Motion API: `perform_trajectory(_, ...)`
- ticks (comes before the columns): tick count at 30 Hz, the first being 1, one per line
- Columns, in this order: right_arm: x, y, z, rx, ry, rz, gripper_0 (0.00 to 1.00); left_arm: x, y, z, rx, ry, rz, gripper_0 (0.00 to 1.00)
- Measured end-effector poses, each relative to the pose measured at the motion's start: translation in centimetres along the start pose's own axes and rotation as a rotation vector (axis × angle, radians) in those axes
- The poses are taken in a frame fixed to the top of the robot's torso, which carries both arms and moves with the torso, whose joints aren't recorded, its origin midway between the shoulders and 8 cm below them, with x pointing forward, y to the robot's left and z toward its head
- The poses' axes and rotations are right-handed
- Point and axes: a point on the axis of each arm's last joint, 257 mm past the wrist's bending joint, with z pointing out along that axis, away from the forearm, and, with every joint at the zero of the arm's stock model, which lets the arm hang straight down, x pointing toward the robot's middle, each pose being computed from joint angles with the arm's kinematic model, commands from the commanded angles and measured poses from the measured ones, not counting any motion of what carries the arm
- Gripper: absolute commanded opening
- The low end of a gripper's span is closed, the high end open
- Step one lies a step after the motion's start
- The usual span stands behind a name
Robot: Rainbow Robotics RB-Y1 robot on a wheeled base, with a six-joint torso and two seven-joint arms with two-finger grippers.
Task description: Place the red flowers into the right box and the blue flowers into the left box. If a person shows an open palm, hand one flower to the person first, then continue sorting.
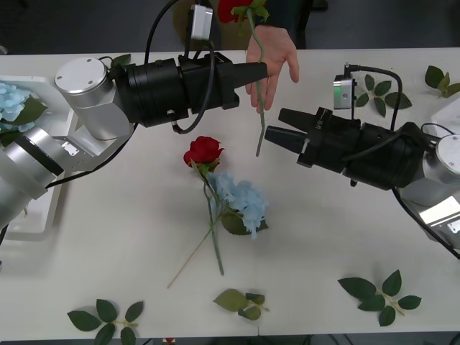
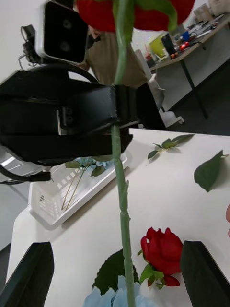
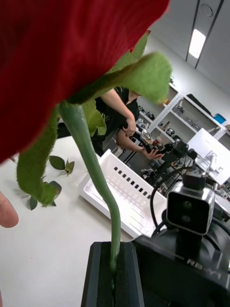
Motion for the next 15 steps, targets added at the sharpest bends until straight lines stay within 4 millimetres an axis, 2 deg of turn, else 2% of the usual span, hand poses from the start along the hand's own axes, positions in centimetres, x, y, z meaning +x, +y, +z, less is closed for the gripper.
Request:
perform_trajectory(4,1.3,0.0,1.5,0.026,0.007,0.017,0.76,0.0,0.0,0.0,0.0,0.0,0.0,0.0)
perform_trajectory(5,1.4,0.0,1.9,0.031,0.006,0.019,0.73,0.0,0.0,0.0,0.0,0.0,0.0,0.0)
perform_trajectory(8,1.4,0.2,3.3,0.042,-0.006,0.023,0.47,0.0,0.0,0.0,0.0,0.0,0.0,0.0)
perform_trajectory(12,0.3,0.7,5.1,0.047,-0.046,0.029,0.31,0.0,0.0,0.0,-0.001,0.0,-0.001,0.0)
perform_trajectory(15,-0.7,1.0,6.1,0.045,-0.079,0.034,0.07,0.0,0.0,0.0,0.0,-0.001,-0.001,0.0)
